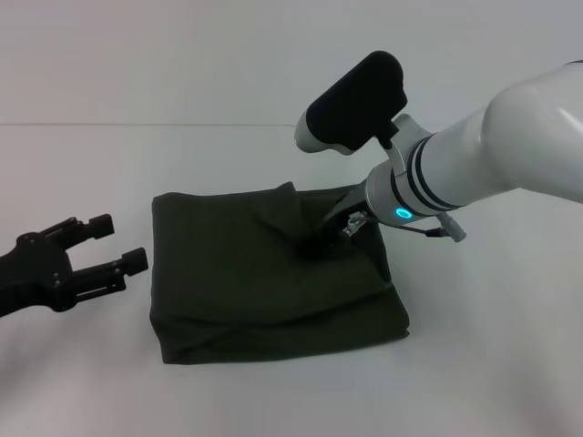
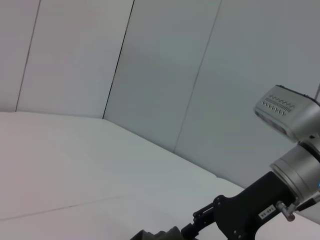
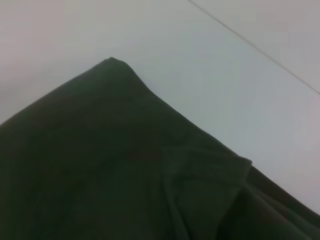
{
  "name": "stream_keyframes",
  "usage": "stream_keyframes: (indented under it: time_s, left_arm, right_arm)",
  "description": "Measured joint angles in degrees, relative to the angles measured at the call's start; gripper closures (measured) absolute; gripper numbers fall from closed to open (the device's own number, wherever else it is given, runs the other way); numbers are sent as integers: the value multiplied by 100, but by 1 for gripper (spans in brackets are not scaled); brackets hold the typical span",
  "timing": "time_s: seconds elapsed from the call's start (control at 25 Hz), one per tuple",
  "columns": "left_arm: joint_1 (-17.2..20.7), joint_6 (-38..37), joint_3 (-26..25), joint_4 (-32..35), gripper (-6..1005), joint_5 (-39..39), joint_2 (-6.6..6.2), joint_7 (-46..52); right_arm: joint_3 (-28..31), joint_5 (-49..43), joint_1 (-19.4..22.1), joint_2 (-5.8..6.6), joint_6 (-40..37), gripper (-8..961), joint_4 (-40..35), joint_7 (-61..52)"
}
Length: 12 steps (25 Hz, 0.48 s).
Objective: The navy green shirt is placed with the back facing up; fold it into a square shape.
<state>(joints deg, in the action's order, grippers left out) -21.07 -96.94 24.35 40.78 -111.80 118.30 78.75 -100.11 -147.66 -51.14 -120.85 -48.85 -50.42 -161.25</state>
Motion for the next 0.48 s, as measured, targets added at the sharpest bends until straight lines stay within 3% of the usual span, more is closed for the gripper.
stream_keyframes:
  time_s: [0.48]
  left_arm:
    - [12,0,0,0,95,45,16,0]
  right_arm:
    - [39,-89,55,36,174,72,133,-146]
